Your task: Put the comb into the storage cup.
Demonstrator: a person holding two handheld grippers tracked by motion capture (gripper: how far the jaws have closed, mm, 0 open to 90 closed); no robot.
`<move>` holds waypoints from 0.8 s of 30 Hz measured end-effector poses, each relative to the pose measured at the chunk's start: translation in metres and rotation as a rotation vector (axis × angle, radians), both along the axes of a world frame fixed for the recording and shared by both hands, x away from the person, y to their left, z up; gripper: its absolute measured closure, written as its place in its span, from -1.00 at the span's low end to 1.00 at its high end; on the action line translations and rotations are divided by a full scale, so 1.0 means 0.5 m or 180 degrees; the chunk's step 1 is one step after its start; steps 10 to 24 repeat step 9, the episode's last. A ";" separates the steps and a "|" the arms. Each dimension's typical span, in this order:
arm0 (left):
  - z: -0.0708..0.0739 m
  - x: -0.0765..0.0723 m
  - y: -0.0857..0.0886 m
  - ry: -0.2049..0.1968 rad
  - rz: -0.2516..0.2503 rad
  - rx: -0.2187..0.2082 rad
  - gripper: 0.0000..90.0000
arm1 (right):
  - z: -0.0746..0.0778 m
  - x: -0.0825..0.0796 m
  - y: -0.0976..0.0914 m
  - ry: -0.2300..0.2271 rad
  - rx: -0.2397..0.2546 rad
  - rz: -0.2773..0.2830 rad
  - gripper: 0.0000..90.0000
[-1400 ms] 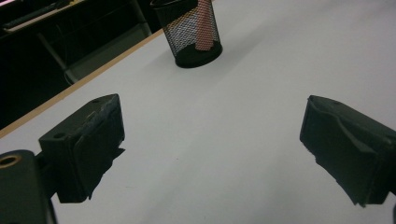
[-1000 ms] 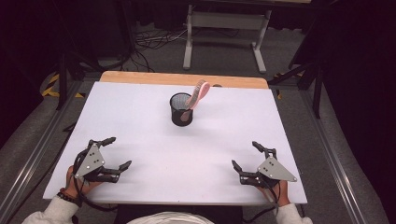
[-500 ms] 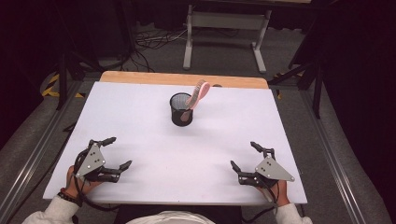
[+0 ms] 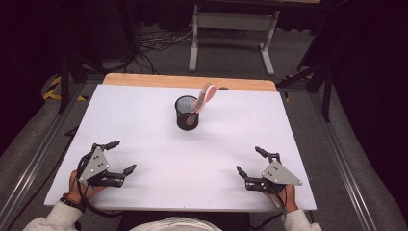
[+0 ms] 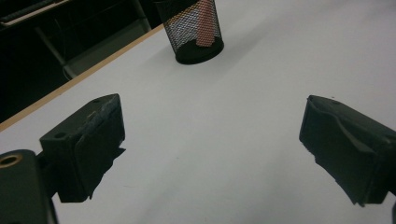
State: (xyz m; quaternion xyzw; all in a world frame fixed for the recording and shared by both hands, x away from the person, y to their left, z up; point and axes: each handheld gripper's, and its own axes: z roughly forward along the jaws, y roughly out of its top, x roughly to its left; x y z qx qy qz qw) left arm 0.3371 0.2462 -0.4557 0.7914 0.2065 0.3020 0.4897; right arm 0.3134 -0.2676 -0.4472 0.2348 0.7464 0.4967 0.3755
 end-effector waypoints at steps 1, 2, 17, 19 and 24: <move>0.000 0.000 0.000 -0.0004 -0.0006 0.0010 -0.82 | 0.000 0.000 0.000 0.0005 0.0009 0.0002 -0.71; 0.000 -0.001 -0.001 -0.0009 -0.0006 0.0018 -0.82 | 0.000 0.000 0.000 -0.0005 0.0003 -0.0005 -0.71; 0.002 -0.004 -0.003 -0.0028 0.0010 0.0025 -0.82 | 0.004 0.001 -0.006 0.0014 0.0111 -0.0024 -0.80; 0.002 -0.004 -0.003 -0.0028 0.0010 0.0025 -0.82 | 0.004 0.001 -0.006 0.0014 0.0111 -0.0024 -0.80; 0.002 -0.004 -0.003 -0.0028 0.0010 0.0025 -0.82 | 0.004 0.001 -0.006 0.0014 0.0111 -0.0024 -0.80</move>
